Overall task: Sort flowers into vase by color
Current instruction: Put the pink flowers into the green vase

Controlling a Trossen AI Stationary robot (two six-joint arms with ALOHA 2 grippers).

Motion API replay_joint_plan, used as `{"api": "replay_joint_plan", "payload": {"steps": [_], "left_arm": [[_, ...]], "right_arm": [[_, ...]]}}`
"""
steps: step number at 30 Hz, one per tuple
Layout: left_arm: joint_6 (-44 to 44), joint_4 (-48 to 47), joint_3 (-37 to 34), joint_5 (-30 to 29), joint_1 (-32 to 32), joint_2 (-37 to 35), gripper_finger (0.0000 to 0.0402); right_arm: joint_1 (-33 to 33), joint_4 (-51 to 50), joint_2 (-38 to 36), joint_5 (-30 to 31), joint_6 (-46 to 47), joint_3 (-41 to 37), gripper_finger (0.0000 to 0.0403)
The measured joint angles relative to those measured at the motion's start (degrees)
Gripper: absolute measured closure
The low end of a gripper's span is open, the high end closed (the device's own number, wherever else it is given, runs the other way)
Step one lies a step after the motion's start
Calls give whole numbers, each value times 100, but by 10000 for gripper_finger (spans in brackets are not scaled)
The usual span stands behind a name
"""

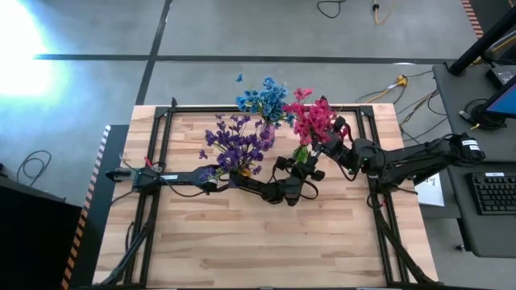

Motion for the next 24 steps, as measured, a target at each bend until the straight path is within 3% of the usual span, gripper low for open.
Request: {"api": "replay_joint_plan", "payload": {"steps": [24], "left_arm": [[108, -50, 39, 1, -36, -4, 230]], "right_arm": [[0, -217, 0, 297, 468, -87, 375]]}}
